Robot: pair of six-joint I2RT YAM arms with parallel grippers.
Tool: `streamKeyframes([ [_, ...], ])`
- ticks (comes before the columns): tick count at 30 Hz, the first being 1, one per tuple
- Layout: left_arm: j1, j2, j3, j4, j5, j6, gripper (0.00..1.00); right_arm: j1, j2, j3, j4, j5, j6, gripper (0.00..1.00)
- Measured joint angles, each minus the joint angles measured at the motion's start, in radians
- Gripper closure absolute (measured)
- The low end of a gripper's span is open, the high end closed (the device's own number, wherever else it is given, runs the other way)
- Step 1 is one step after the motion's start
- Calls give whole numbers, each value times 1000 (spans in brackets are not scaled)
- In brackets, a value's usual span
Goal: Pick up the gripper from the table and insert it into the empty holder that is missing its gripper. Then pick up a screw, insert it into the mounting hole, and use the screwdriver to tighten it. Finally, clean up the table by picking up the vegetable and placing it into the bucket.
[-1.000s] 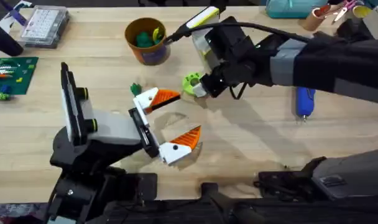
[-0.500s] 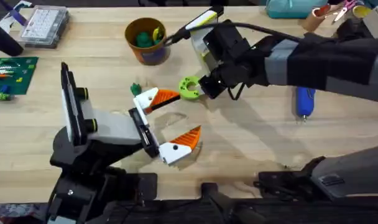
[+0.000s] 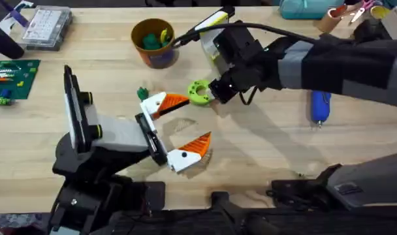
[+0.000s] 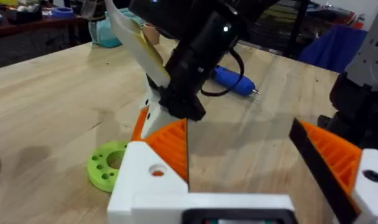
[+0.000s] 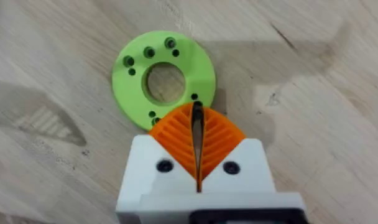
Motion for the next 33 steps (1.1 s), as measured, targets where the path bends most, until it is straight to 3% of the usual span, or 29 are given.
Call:
streamKeyframes([
  [14, 0, 0, 0, 0, 0, 0, 12, 0, 18, 143, -203, 0, -3, 995],
  [26, 0, 0, 0, 0, 0, 0, 12, 0, -81, 242, -349, 0, -4, 995],
  [33, 0, 0, 0, 0, 0, 0, 13, 0, -128, 358, -489, -1, -11, 995],
])
